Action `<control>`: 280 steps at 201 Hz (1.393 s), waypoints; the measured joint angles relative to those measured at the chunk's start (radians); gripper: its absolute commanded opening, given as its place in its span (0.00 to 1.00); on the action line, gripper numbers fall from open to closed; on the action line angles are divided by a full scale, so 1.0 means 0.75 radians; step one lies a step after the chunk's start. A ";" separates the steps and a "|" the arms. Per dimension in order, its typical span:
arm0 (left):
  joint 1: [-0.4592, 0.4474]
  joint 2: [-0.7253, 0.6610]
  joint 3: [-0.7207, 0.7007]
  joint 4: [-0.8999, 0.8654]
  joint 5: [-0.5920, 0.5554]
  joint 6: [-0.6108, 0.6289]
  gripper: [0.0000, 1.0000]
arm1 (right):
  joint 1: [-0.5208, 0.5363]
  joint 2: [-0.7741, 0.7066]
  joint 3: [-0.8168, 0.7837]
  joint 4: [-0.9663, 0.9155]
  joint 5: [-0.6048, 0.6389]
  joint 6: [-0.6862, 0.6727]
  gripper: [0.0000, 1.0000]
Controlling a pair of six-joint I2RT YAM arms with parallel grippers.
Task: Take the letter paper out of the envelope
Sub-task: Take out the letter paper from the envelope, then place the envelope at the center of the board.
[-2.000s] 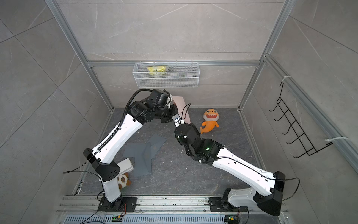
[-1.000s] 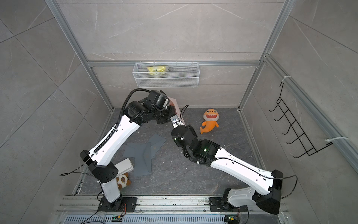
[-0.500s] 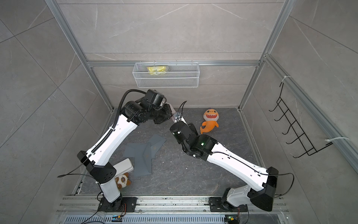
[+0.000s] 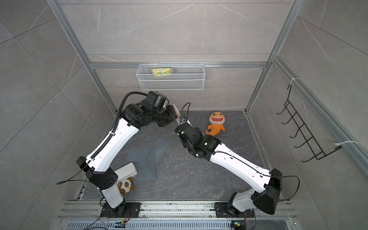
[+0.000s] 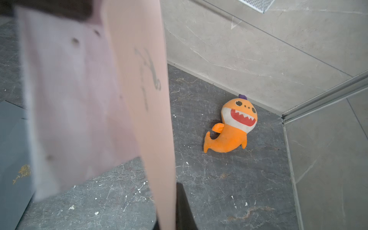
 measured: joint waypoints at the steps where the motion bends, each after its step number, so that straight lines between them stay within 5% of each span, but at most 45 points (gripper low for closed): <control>1: 0.000 0.000 0.000 0.001 0.000 0.000 0.00 | -0.003 0.001 0.000 -0.001 -0.005 0.002 0.00; 116: 0.098 -0.141 -0.135 0.318 0.181 0.052 0.00 | -0.330 -0.047 -0.002 -0.192 -0.253 0.388 0.00; 193: 0.126 -0.196 -0.567 0.607 0.340 0.035 0.00 | -0.569 -0.494 -0.477 -0.282 -0.209 1.234 0.00; 257: 0.126 -0.232 -0.960 0.862 0.463 -0.035 0.00 | -0.756 -0.655 -0.930 -0.278 -0.379 1.776 0.00; 280: 0.126 -0.237 -0.975 0.890 0.480 -0.041 0.00 | -0.765 -0.702 -1.055 -0.253 -0.422 1.919 0.12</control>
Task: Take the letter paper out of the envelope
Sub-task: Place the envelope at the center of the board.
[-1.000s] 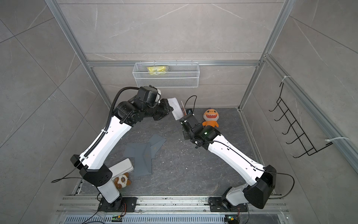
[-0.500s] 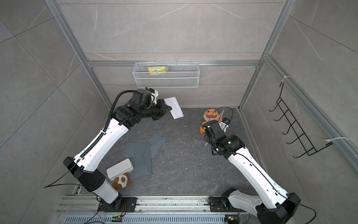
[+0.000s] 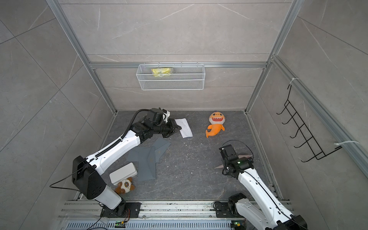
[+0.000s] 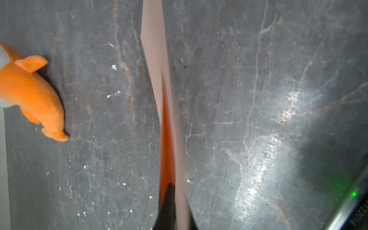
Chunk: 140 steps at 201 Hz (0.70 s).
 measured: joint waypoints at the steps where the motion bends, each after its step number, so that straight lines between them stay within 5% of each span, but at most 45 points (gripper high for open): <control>1: 0.000 -0.001 0.000 0.002 0.000 0.000 0.00 | -0.001 -0.004 -0.008 0.001 -0.003 0.005 0.13; 75: 0.000 -0.015 0.036 0.032 0.009 -0.002 0.00 | -0.002 0.000 -0.110 -0.041 -0.122 0.205 0.45; 140: 0.019 -0.014 0.056 0.003 0.013 -0.002 0.00 | -0.002 0.092 -0.040 -0.171 -0.132 0.159 0.56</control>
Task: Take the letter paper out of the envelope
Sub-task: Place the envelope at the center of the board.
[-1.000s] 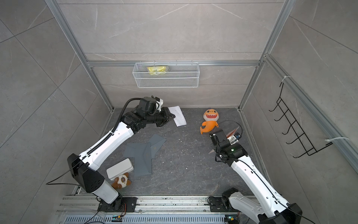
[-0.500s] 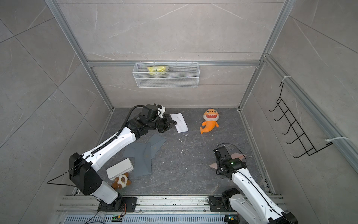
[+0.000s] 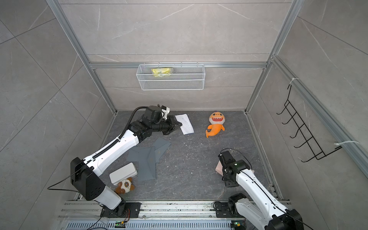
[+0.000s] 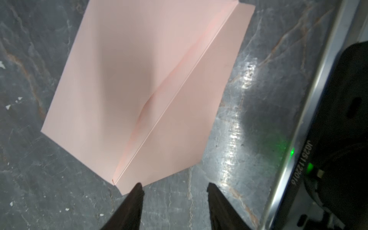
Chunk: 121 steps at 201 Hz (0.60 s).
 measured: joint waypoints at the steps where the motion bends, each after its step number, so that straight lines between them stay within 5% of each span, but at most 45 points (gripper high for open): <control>1: 0.002 0.000 0.003 -0.005 0.002 -0.001 0.00 | 0.000 0.002 0.004 -0.001 0.000 -0.004 0.57; 51: 0.117 0.015 0.107 -0.072 0.125 -0.008 0.00 | -0.004 0.222 0.409 0.149 -0.093 -0.456 0.62; 85: 0.197 0.036 0.115 -0.072 0.255 -0.027 0.00 | -0.005 0.355 0.671 0.453 -0.395 -0.811 0.65; 121: 0.224 0.065 0.128 -0.072 0.350 -0.048 0.00 | -0.005 0.416 0.754 0.776 -0.720 -0.933 0.68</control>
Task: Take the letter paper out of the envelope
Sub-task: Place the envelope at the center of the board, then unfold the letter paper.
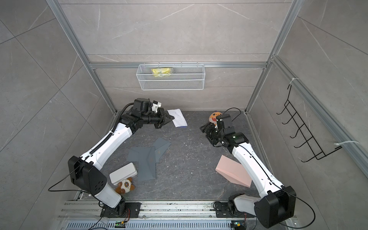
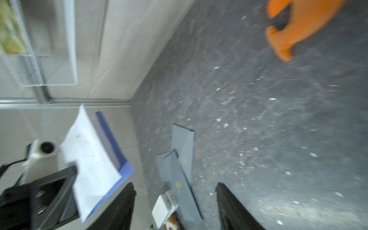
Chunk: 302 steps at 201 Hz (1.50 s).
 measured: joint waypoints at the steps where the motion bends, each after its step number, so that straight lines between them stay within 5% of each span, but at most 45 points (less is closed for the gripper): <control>1: 0.000 0.001 0.001 0.000 0.001 0.000 0.00 | 0.000 0.004 -0.001 0.013 -0.014 0.002 0.68; 43: -0.002 0.024 0.005 0.016 0.055 -0.040 0.00 | 0.000 0.107 -0.028 0.309 -0.245 0.082 0.64; 111: -0.004 0.024 0.005 0.047 0.067 -0.065 0.00 | 0.006 0.160 -0.042 0.555 -0.380 0.239 0.53; 302: -0.024 0.025 -0.039 0.136 0.065 -0.119 0.00 | 0.043 0.177 -0.298 1.167 -0.365 0.718 0.44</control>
